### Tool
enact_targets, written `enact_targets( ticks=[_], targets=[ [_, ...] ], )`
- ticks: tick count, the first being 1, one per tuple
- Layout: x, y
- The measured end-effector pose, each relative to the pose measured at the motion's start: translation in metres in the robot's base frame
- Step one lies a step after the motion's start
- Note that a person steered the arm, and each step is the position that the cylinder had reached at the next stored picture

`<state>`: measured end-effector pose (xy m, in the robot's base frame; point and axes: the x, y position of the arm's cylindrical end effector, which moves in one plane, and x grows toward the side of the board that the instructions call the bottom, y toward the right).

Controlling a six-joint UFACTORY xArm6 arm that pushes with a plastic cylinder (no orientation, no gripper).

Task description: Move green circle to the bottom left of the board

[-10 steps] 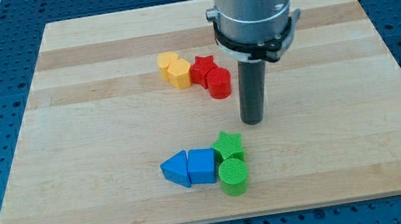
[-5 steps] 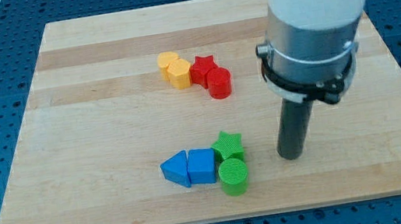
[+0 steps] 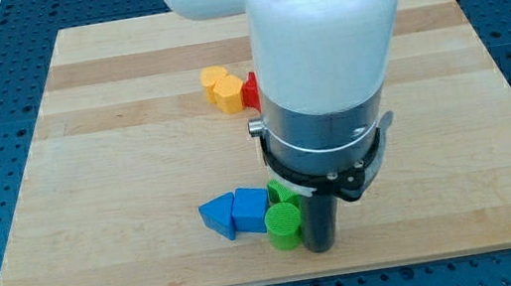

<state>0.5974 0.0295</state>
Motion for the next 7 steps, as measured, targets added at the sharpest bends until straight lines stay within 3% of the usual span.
enact_targets(
  ticks=[3,7],
  targets=[
    [-0.008,-0.013],
    [-0.006,-0.099]
  ],
)
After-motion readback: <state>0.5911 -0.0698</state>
